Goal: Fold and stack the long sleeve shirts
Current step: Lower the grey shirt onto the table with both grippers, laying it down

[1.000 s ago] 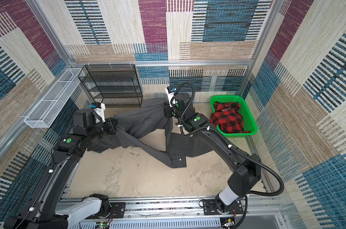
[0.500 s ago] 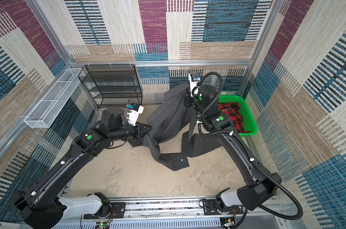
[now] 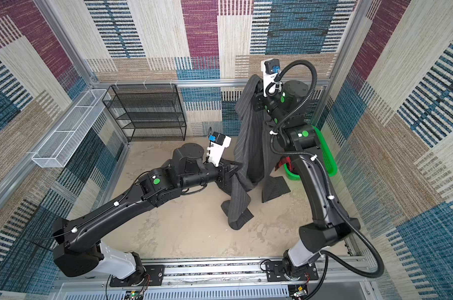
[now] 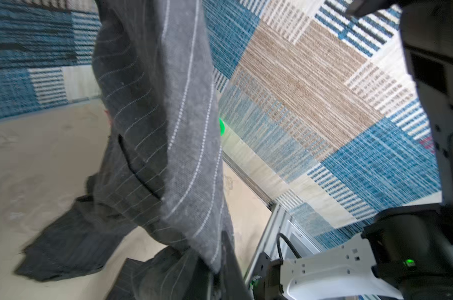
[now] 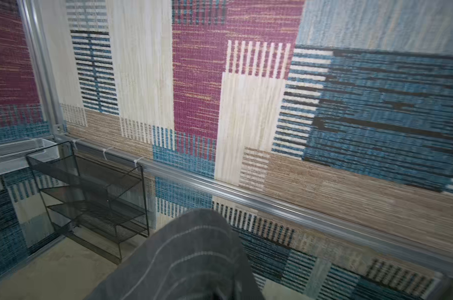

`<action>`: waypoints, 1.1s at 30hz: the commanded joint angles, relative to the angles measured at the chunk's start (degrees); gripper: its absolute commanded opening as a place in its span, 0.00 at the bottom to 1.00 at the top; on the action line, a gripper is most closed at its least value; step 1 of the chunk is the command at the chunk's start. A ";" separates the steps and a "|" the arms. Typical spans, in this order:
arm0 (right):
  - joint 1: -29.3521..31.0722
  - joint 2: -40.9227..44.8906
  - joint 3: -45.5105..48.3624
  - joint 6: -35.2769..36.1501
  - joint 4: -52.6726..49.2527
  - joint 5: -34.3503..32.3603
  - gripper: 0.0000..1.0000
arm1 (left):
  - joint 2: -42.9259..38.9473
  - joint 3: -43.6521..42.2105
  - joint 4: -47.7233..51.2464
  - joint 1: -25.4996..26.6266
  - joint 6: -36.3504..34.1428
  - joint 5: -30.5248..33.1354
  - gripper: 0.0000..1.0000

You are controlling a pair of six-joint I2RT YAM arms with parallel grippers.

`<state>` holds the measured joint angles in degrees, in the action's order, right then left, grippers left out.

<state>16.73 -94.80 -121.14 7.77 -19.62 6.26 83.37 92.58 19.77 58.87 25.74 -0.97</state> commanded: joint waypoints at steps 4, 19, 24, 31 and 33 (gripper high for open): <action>8.17 -15.85 -7.50 -1.92 3.93 6.97 0.11 | -11.46 -12.34 0.29 -6.29 3.09 8.15 0.00; 28.18 -49.88 -30.29 -9.75 -8.74 1.87 0.81 | -38.23 -52.26 9.20 -31.03 18.63 10.56 0.00; 28.18 -29.87 1.28 -10.86 -3.53 -7.38 0.92 | -38.21 -54.95 9.09 -38.38 18.79 8.37 0.00; 28.00 -4.30 34.54 -17.81 -3.07 -16.51 0.94 | -34.97 -55.17 9.15 -45.70 19.65 5.09 0.00; 28.00 2.04 44.53 -21.68 -2.17 -18.88 0.93 | -34.95 -54.98 8.89 -46.55 19.54 4.34 0.00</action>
<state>44.86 -98.87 -85.95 -7.29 -22.70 -6.39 48.29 37.60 29.32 13.34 43.75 5.56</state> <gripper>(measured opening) 0.936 0.074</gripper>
